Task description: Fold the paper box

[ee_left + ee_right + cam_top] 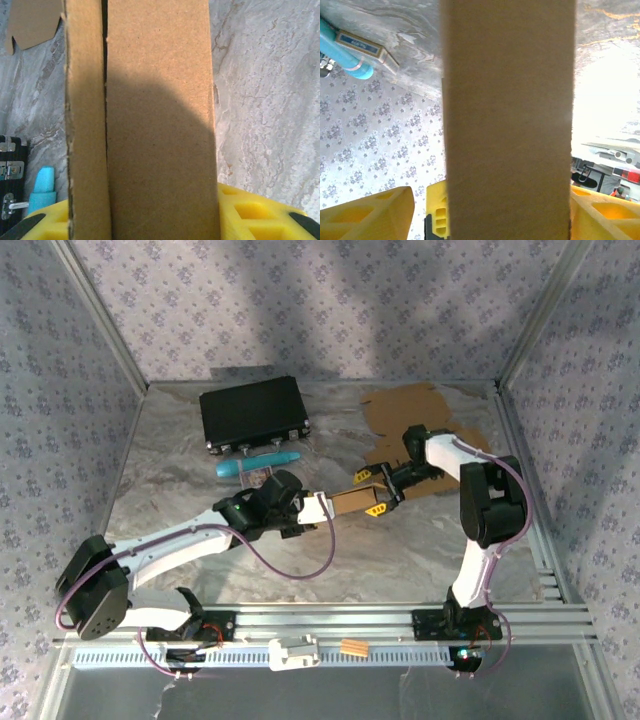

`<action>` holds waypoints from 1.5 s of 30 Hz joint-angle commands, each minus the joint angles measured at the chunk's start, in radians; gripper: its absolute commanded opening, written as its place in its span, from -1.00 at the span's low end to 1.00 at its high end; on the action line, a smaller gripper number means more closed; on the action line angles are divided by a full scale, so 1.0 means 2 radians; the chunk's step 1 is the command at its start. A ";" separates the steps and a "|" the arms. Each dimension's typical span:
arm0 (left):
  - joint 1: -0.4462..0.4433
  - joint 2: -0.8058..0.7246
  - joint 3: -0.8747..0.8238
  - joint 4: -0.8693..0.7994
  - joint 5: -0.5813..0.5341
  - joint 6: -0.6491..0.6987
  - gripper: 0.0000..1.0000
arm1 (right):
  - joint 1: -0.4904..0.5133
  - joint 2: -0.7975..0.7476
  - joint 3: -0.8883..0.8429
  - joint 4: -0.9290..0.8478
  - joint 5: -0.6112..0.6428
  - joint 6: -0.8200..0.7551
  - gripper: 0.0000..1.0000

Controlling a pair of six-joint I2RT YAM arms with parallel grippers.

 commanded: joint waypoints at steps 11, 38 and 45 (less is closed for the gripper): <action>0.041 0.010 0.088 -0.156 0.086 -0.052 -0.23 | -0.057 -0.093 0.053 -0.077 0.146 -0.026 0.57; 0.078 0.006 0.087 -0.228 0.113 -0.020 -0.12 | 0.172 -0.218 0.037 -0.022 0.424 -0.563 0.55; 0.079 0.010 0.087 -0.227 0.116 -0.021 -0.09 | 0.182 -0.178 0.062 -0.015 0.423 -0.560 0.55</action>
